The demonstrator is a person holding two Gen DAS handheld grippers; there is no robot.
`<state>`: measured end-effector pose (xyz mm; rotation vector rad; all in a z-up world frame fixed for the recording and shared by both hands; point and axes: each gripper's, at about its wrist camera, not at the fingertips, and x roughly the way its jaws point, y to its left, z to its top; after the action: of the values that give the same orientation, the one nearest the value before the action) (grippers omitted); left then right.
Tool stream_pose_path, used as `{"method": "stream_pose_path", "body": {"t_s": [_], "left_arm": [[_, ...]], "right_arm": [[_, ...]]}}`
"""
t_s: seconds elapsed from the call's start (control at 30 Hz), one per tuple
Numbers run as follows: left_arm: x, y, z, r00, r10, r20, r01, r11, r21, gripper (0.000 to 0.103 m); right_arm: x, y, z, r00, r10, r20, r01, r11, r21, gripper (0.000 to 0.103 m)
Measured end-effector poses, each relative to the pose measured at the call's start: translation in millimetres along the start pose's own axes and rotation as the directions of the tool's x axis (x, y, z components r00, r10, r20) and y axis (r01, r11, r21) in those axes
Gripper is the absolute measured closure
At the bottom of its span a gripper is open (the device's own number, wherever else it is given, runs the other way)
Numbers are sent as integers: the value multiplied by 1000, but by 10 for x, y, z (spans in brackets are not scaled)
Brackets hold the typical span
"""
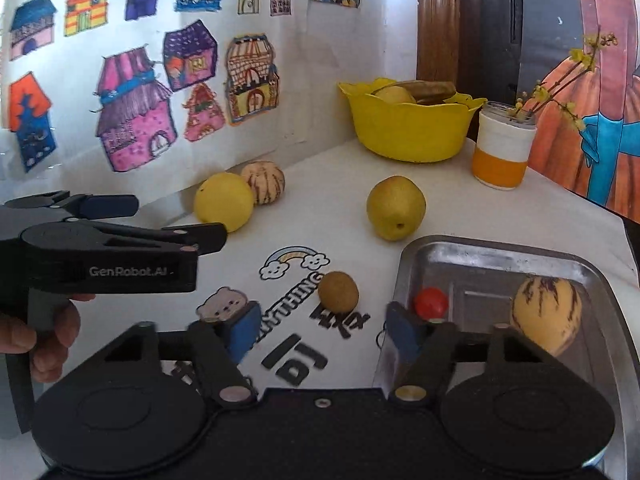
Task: Organize fruits
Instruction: 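Grasp the small brown kiwi with the right tool while the left tool grasps the round yellow citrus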
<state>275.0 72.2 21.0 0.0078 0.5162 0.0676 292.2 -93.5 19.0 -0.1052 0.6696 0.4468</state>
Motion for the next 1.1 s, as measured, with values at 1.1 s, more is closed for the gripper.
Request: {"method": "stream_pose_path", "body": {"t_s": [1.1], "left_arm": [[643,188,126,994,-9,-113,-9,987,-160,36]], "right_arm": [[455,-30,142,999,23,-48,-21,999,44,73]]}}
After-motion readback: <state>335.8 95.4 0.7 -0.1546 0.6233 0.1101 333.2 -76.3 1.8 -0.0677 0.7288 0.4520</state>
